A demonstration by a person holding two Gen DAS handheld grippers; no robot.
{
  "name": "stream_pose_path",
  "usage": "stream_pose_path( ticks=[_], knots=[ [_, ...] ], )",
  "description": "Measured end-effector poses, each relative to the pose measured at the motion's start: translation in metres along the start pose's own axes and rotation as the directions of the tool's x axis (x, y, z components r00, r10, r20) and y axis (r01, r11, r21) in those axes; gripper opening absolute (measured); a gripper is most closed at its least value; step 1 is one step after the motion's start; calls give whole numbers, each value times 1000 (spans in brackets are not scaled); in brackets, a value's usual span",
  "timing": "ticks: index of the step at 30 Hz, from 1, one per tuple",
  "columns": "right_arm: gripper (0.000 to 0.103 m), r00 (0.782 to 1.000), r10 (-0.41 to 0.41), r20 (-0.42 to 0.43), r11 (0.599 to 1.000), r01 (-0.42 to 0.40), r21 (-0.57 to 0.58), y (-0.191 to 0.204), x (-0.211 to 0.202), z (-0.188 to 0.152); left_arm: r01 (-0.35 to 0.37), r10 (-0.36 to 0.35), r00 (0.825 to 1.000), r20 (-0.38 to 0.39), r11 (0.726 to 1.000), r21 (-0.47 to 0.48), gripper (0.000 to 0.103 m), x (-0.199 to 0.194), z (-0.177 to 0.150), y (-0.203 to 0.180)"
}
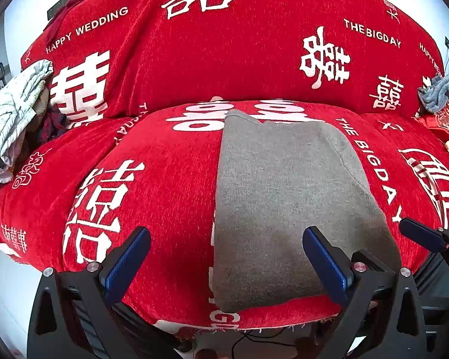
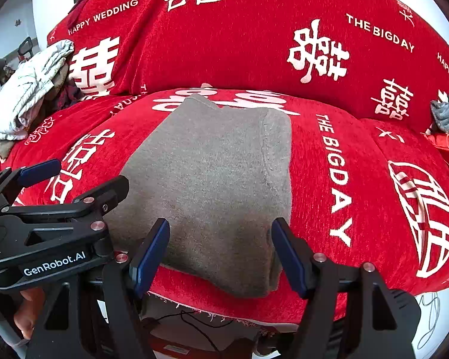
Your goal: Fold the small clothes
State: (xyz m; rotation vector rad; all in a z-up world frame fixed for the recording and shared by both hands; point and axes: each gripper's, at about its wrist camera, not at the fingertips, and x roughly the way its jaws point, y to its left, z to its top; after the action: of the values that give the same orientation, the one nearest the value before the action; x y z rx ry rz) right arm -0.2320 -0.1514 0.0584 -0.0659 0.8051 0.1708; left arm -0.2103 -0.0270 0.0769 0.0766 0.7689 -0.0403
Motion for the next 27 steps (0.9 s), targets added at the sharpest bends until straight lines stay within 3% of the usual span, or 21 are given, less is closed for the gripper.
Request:
stream_pose_path(
  ticks=[27],
  knots=[
    [74, 999, 12, -42, 1000, -11, 15, -3, 7, -2, 24, -24, 998, -66, 1000, -8, 102, 9, -1, 1]
  ],
)
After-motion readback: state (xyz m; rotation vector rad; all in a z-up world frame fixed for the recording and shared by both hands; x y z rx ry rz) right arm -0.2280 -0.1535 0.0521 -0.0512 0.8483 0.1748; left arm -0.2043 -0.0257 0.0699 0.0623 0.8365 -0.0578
